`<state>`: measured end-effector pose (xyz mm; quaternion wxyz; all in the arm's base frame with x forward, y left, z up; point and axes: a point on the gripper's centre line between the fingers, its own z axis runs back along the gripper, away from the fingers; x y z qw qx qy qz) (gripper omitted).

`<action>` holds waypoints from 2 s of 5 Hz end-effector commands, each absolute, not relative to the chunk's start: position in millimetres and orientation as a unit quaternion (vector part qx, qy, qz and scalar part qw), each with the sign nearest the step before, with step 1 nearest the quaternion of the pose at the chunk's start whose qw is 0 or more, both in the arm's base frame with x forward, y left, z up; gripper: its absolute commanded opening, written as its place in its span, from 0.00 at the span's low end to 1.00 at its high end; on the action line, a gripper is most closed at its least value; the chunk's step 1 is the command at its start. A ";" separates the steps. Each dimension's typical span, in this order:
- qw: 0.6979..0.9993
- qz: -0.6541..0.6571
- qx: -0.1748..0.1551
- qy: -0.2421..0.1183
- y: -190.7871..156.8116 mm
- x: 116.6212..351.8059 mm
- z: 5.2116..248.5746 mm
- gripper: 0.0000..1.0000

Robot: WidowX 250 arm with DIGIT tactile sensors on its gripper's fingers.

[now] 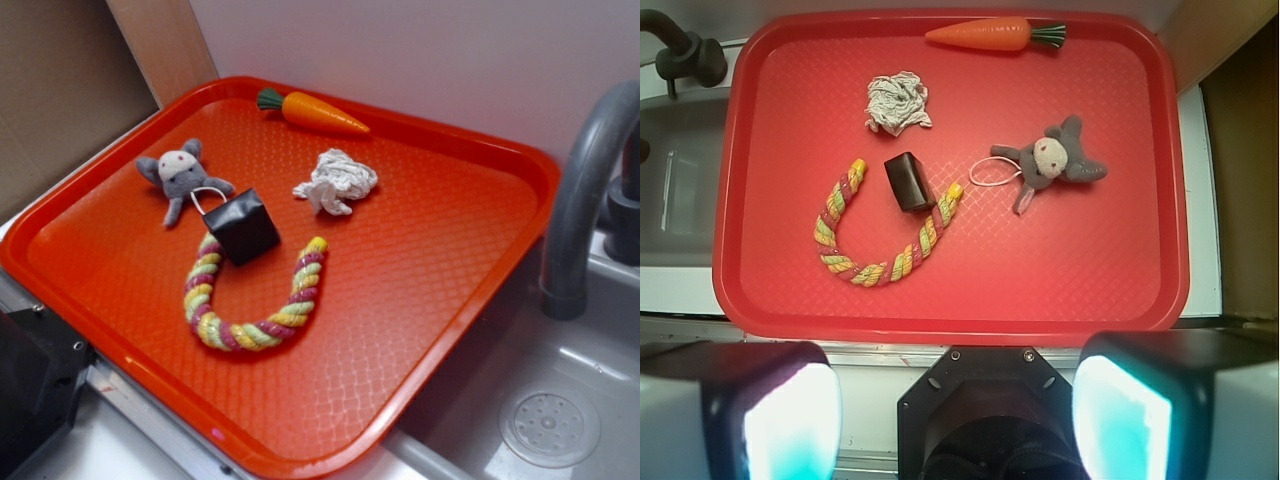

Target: Grab the white paper.

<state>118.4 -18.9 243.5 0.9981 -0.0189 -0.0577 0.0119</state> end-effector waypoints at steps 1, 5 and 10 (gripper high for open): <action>0.998 0.012 -0.019 -0.058 -18.9 118.4 243.5 1.00; 0.917 0.391 -0.037 -0.071 -57.3 236.0 171.4 1.00; 0.912 0.390 0.087 -0.089 -74.7 304.4 72.7 1.00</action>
